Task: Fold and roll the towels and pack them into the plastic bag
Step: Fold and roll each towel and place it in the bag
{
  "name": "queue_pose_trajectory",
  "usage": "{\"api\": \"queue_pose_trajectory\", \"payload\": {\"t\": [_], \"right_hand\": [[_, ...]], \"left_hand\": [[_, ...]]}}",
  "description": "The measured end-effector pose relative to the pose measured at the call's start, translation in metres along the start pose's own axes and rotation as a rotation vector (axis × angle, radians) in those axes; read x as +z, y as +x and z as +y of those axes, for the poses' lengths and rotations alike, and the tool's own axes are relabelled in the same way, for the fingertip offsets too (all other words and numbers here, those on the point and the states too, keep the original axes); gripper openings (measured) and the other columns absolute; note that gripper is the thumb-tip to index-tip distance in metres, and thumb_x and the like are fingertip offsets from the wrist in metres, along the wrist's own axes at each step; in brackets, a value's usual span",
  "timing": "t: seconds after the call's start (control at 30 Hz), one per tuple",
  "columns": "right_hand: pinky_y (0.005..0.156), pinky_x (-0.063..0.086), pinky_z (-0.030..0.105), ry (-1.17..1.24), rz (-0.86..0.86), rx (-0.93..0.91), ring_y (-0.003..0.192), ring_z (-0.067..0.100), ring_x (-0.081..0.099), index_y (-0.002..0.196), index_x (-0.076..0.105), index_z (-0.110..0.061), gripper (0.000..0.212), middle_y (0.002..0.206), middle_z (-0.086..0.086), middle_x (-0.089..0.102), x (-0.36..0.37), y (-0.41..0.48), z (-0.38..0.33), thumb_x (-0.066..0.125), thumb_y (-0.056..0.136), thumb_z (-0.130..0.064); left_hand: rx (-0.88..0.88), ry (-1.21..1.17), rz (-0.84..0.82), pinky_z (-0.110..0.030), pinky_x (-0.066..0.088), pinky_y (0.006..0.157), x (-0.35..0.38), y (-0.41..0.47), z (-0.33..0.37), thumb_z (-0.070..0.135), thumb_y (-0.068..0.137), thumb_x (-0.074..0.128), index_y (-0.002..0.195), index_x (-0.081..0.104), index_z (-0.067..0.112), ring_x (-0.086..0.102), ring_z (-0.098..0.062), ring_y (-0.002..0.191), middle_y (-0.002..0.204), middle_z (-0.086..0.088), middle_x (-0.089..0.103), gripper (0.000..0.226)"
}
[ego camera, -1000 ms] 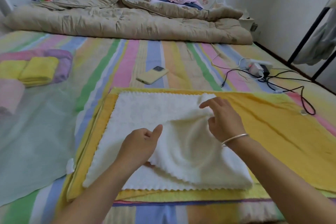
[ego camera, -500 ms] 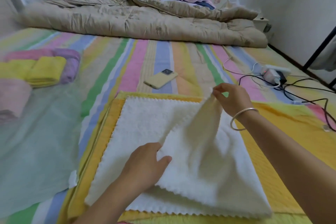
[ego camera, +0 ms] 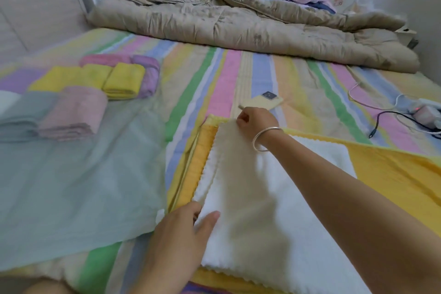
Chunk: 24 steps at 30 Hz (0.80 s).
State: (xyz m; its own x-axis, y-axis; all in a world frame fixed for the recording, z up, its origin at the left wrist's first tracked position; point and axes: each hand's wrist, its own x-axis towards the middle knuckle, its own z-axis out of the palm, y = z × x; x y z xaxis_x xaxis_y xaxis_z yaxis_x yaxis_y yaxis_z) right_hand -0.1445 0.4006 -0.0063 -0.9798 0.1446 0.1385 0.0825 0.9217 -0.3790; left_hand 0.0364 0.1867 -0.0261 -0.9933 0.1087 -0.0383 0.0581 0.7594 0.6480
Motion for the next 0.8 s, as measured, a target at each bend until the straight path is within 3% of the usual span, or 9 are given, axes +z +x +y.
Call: {"api": "queue_pose_trajectory", "payload": {"t": [0.13, 0.37, 0.5, 0.6, 0.67, 0.7, 0.73, 0.8], "right_hand": [[0.075, 0.051, 0.036, 0.006, 0.008, 0.001, 0.088, 0.025, 0.06, 0.078, 0.06, -0.025, 0.013, 0.089, 0.001, 0.069, 0.01, 0.004, -0.006, 0.051, 0.086, -0.023], [0.078, 0.05, 0.037, -0.034, 0.021, -0.015, 0.093, 0.025, 0.059, 0.089, 0.065, -0.021, 0.015, 0.096, 0.002, 0.067, 0.022, 0.012, -0.017, 0.051, 0.088, -0.023], [0.075, 0.05, 0.036, -0.078, 0.074, -0.031, 0.099, 0.026, 0.058, 0.087, 0.065, -0.019, 0.014, 0.096, 0.004, 0.067, 0.028, 0.008, -0.016, 0.051, 0.087, -0.022], [0.083, 0.045, 0.037, -0.054, 0.079, -0.057, 0.108, 0.026, 0.052, 0.108, 0.061, -0.02, 0.022, 0.113, 0.003, 0.061, 0.026, 0.001, -0.012, 0.054, 0.089, -0.027], [0.092, 0.041, 0.038, -0.06, 0.058, -0.079, 0.117, 0.027, 0.047, 0.124, 0.054, -0.022, 0.035, 0.13, 0.003, 0.053, 0.019, -0.013, -0.009, 0.053, 0.092, -0.033], [0.097, 0.039, 0.039, -0.07, 0.053, -0.095, 0.122, 0.028, 0.044, 0.13, 0.05, -0.023, 0.04, 0.136, 0.004, 0.05, 0.014, -0.025, -0.007, 0.052, 0.092, -0.036], [0.103, 0.034, 0.041, -0.094, 0.045, -0.115, 0.128, 0.028, 0.04, 0.136, 0.046, -0.024, 0.046, 0.141, 0.004, 0.046, 0.008, -0.039, -0.002, 0.049, 0.093, -0.04], [0.114, 0.019, 0.044, -0.186, -0.008, -0.126, 0.141, 0.025, 0.024, 0.145, 0.033, -0.027, 0.055, 0.153, 0.003, 0.03, -0.001, -0.071, 0.013, 0.037, 0.095, -0.049]], "left_hand": [[-0.034, 0.039, 0.036, -0.033, 0.026, 0.054, -0.008, -0.001, -0.009, 0.048, 0.093, 0.05, 0.061, 0.032, 0.021, 0.04, -0.018, 0.059, 0.052, -0.001, 0.037, 0.046], [-0.062, 0.188, -0.008, -0.033, 0.034, 0.06, -0.017, -0.007, -0.007, 0.05, 0.095, 0.041, 0.065, 0.028, 0.021, 0.043, -0.02, 0.066, 0.059, 0.0, 0.039, 0.044], [-0.022, 0.254, 0.025, -0.033, 0.042, 0.068, -0.019, -0.009, -0.003, 0.054, 0.096, 0.036, 0.073, 0.031, 0.024, 0.059, -0.022, 0.082, 0.065, 0.002, 0.046, 0.038], [0.02, 0.465, 0.059, -0.031, 0.041, 0.06, -0.028, -0.012, 0.007, 0.054, 0.095, 0.042, 0.096, 0.042, 0.028, 0.066, -0.019, 0.083, 0.082, 0.004, 0.064, 0.026], [0.06, 0.574, 0.092, -0.028, 0.027, 0.043, -0.034, -0.016, 0.012, 0.045, 0.078, 0.07, 0.088, 0.056, 0.021, 0.062, -0.022, 0.052, 0.063, 0.002, 0.061, 0.03], [0.12, 0.565, 0.183, -0.024, 0.022, 0.041, -0.033, -0.019, 0.013, 0.037, 0.069, 0.077, 0.08, 0.06, 0.017, 0.057, -0.023, 0.042, 0.056, -0.001, 0.056, 0.029], [0.201, 0.527, 0.292, -0.023, 0.023, 0.04, -0.03, -0.02, 0.015, 0.032, 0.067, 0.078, 0.077, 0.062, 0.015, 0.056, -0.024, 0.041, 0.057, -0.002, 0.055, 0.025], [0.396, 0.415, 0.398, -0.032, 0.043, 0.048, -0.017, -0.015, 0.018, 0.029, 0.08, 0.065, 0.089, 0.067, 0.014, 0.065, -0.024, 0.066, 0.077, -0.004, 0.064, 0.018]]}}
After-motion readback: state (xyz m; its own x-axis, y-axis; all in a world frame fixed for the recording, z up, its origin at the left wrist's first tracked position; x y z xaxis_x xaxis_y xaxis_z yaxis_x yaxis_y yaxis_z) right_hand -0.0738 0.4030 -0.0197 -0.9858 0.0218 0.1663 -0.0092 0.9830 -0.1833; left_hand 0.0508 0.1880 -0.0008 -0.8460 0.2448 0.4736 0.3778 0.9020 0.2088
